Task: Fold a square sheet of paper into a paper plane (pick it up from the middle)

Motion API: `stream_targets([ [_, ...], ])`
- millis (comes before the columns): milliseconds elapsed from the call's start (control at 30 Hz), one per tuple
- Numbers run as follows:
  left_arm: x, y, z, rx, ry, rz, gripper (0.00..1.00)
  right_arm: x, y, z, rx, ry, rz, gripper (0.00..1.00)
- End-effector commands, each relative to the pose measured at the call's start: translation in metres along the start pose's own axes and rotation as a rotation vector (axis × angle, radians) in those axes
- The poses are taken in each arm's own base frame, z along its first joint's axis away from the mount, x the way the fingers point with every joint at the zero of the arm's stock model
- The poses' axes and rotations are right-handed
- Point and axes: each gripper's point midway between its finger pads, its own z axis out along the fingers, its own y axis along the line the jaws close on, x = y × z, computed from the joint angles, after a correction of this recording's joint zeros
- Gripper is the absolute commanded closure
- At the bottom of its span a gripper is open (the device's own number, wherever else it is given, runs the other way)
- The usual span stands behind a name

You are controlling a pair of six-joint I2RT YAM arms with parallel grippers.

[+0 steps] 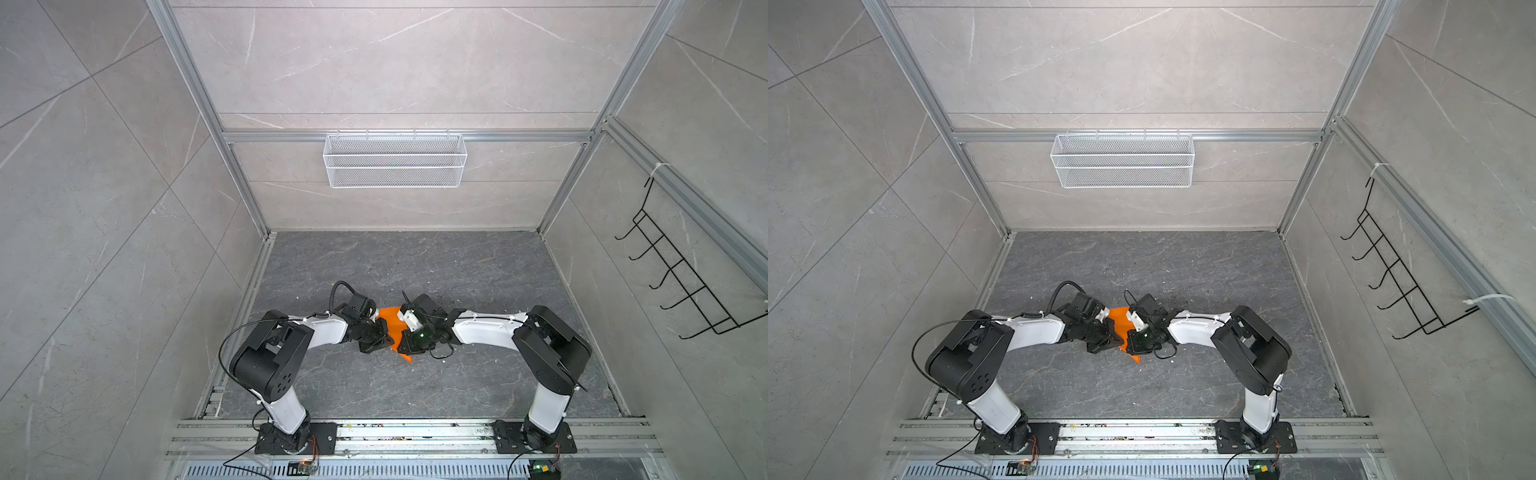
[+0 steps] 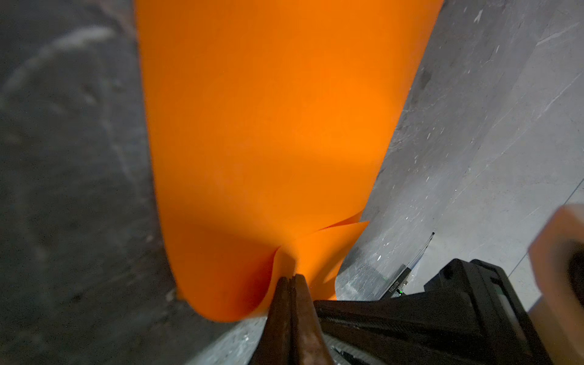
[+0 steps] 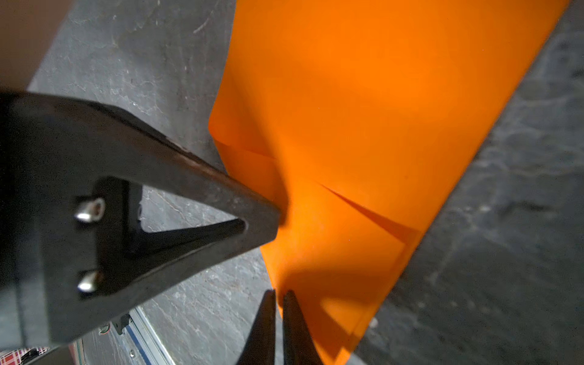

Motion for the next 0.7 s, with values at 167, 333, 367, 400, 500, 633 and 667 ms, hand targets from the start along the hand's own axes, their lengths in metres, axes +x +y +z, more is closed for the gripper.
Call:
stream_targets([
  [167, 0.01, 0.047, 0.01, -0.173, 0.026, -0.067, 0.98, 0.007, -0.008, 0.006, 0.041, 0.038, 0.012, 0.88],
  [333, 0.01, 0.047, 0.009, -0.186, 0.027, -0.067, 0.99, 0.008, -0.009, 0.001, 0.06, 0.035, 0.005, 0.88],
  [367, 0.01, 0.047, 0.009, -0.188, 0.027, -0.066, 0.99, 0.007, -0.007, -0.002, 0.057, 0.03, 0.001, 0.88],
  [400, 0.009, 0.047, 0.008, -0.191, 0.027, -0.065, 0.99, 0.007, -0.005, -0.006, 0.053, 0.025, -0.002, 0.88],
  [500, 0.009, 0.046, 0.008, -0.194, 0.03, -0.061, 0.99, 0.009, 0.0, -0.014, 0.047, 0.024, -0.009, 0.87],
  [633, 0.009, 0.046, 0.008, -0.195, 0.03, -0.06, 0.99, 0.019, -0.002, -0.017, 0.043, 0.049, 0.001, 0.87],
  [667, 0.008, 0.046, 0.008, -0.194, 0.031, -0.06, 0.99, 0.021, -0.003, -0.016, 0.044, 0.055, 0.006, 0.87],
])
